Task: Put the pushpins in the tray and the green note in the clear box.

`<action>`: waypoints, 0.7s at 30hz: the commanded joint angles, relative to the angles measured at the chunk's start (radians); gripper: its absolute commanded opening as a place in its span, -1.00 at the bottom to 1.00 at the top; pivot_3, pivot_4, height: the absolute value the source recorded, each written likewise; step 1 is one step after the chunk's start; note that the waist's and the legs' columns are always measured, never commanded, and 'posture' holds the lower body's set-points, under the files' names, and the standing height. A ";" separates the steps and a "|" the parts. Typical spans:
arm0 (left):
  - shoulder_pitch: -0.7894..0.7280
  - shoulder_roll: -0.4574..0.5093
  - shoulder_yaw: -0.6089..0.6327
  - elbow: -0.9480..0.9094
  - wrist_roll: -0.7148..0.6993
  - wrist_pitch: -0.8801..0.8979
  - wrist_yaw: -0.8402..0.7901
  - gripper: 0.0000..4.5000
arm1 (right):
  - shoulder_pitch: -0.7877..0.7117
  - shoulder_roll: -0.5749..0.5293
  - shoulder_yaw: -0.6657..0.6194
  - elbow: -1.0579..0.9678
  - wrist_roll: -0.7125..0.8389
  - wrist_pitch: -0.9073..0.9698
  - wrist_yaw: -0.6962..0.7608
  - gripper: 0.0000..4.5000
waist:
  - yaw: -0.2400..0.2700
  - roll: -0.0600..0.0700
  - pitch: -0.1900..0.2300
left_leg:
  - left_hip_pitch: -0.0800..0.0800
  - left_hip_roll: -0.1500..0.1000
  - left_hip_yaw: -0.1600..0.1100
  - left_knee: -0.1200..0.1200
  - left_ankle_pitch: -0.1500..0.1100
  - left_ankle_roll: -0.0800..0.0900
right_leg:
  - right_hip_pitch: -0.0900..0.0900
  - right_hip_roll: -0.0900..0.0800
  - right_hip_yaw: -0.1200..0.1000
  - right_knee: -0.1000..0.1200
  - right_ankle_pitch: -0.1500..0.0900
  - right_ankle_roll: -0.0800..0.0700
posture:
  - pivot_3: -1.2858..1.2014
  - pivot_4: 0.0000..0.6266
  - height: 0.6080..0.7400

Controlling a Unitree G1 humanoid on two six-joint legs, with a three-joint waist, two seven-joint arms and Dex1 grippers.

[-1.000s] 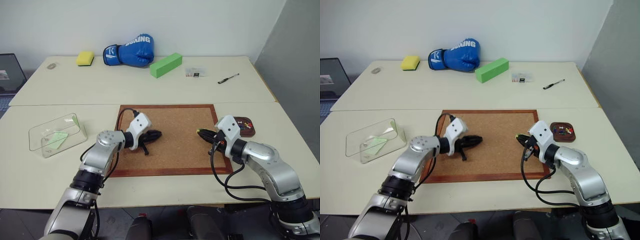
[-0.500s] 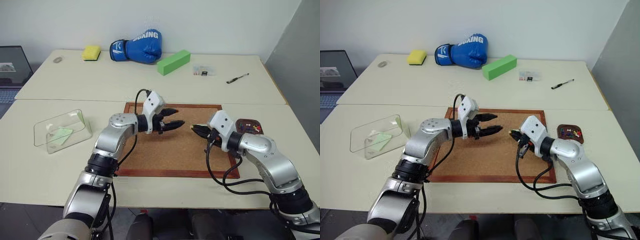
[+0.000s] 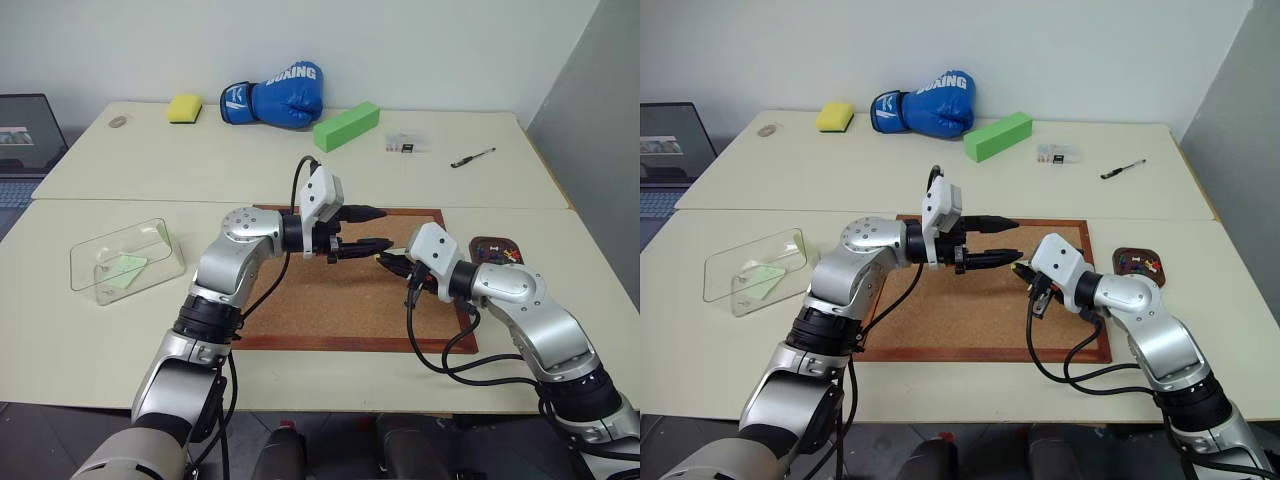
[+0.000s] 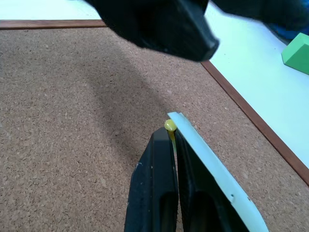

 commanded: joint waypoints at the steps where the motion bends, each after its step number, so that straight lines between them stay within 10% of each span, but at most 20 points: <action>1: -0.041 0.007 -0.009 0.026 0.022 -0.100 -0.044 0.32 | -0.017 0.002 -0.009 -0.008 -0.002 -0.020 0.010 -1.00 | 0.001 0.000 0.000 | 0.000 0.000 0.000 0.000 0.000 0.000 | 0.000 0.000 0.000 0.000 0.000 0.000 | 0.03 -0.52 1.00; 21: -0.083 -0.024 -0.076 0.135 0.078 -0.197 -0.161 0.32 | -0.026 0.006 -0.012 -0.014 0.002 -0.005 0.019 -1.00 | -0.001 0.000 0.000 | 0.000 0.000 0.000 0.002 0.000 0.000 | 0.000 0.000 0.000 0.004 0.000 0.000 | 0.03 -0.52 1.00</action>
